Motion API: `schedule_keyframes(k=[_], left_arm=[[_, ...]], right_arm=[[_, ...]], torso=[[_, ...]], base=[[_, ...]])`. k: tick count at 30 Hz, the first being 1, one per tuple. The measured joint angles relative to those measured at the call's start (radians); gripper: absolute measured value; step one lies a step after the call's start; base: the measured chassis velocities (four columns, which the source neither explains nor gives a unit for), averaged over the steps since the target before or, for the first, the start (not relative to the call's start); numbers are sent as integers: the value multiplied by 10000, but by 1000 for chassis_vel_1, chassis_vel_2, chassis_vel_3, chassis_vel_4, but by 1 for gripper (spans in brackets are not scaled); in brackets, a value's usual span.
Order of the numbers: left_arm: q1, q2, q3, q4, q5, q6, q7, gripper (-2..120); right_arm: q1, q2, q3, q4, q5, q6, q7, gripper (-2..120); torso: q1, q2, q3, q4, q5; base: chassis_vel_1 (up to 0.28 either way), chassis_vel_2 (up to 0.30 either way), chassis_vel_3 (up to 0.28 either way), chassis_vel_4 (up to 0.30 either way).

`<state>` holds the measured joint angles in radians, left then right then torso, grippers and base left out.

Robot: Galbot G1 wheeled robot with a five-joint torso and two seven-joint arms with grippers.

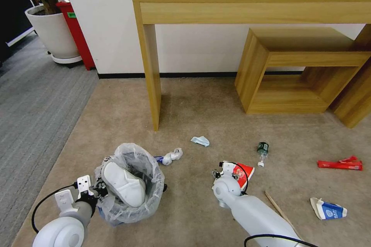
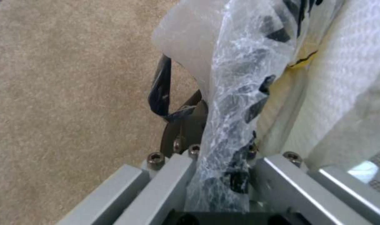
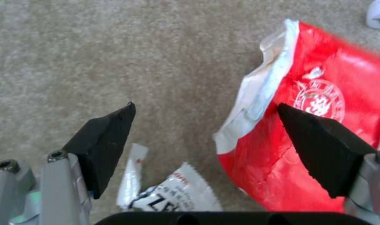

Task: Pick up the trash bin and place the garbage on the floor into it.

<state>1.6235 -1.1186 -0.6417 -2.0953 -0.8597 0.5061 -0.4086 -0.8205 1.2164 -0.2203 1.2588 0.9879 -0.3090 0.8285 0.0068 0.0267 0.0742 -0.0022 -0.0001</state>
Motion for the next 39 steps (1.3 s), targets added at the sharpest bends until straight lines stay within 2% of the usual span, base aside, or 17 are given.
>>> schedule_keyframes(k=[5, 8, 9, 12, 14, 17, 18, 20, 22, 26, 27, 29, 34, 36, 37, 39], left_arm=[[-82, -47, 87, 88, 20, -12, 1, 0], [-133, -51, 132, 179, 41, -29, 7, 0], [-133, -51, 132, 179, 41, -29, 7, 0], [-131, -21, 129, 231, 37, -45, 35, 0], [-132, -19, 128, 254, 37, -57, 40, 0], [-186, -16, 166, 324, 43, -94, 52, 0], [-186, -16, 166, 324, 43, -94, 52, 0], [-228, -15, 215, 342, 44, -105, 57, 0], [-254, -11, 235, 349, 44, -108, 58, 0], [-331, 8, 301, 364, 43, -110, 58, 0], [-331, 8, 301, 364, 43, -110, 58, 0], [-334, 9, 308, 367, 43, -111, 57, 0], [-299, 0, 297, 367, 67, -113, 56, 0], [-262, -10, 278, 346, 86, -114, 55, 0], [-262, -10, 278, 346, 86, -114, 55, 0], [-205, -23, 275, 245, 90, -92, 51, 0]], right_arm=[[-40, -46, 47, -90, -73, 76, -71, 84], [-120, -71, 174, -266, -142, 128, -136, 72], [-120, -71, 174, -266, -142, 128, -136, 72], [-170, -51, 303, -486, -227, 184, -201, 59], [-192, -57, 340, -492, -237, 186, -202, 58], [-343, -156, 446, -447, -352, 222, -207, 41], [-343, -156, 446, -447, -352, 222, -207, 41], [-460, -269, 516, -293, -394, 224, -205, 30], [-523, -349, 555, -194, -418, 225, -203, 28], [-784, -776, 756, 245, -534, 398, -261, 7], [-784, -776, 756, 245, -534, 398, -261, 7], [-1013, -1213, 983, 754, -660, 717, -545, 0], [-1392, -1908, 1336, 1753, -869, 1362, -1136, 0], [-1682, -2386, 1614, 2861, -981, 1812, -1615, 0], [-1682, -2386, 1614, 2861, -981, 1812, -1615, 0], [-1927, -2946, 1815, 4533, -1190, 2349, -2200, 0]], torso=[[0, 0, 0, -1, 1], [0, 0, 0, 0, 1], [0, 0, 0, 0, 1], [-1, 0, -1, 0, 2], [-1, 0, -1, 0, 3], [-1, 0, -1, 2, 5], [-1, 0, -1, 2, 5], [-1, 1, -1, 2, 5], [0, 1, 0, 3, 5], [-1, 0, 0, 0, 3], [-1, 0, 0, 0, 3], [0, 0, 0, 0, 4], [0, 0, 0, -1, 4], [0, 0, -1, -3, 3], [0, 0, -1, -3, 3], [-1, -1, -1, 0, 2]], base=[[0, 0, 0, 0], [0, 0, 0, 0], [0, 0, 0, 0], [0, 0, 0, 0], [0, 0, 0, 0], [0, 0, 0, 0], [0, 0, 0, 0], [0, 0, 0, 0], [0, 0, 0, 0], [0, 0, 0, 0], [0, 0, 0, 0], [0, 0, 0, 0], [0, 0, 0, 0], [0, 0, 0, 0], [0, 0, 0, 0], [0, 0, 0, 0]])
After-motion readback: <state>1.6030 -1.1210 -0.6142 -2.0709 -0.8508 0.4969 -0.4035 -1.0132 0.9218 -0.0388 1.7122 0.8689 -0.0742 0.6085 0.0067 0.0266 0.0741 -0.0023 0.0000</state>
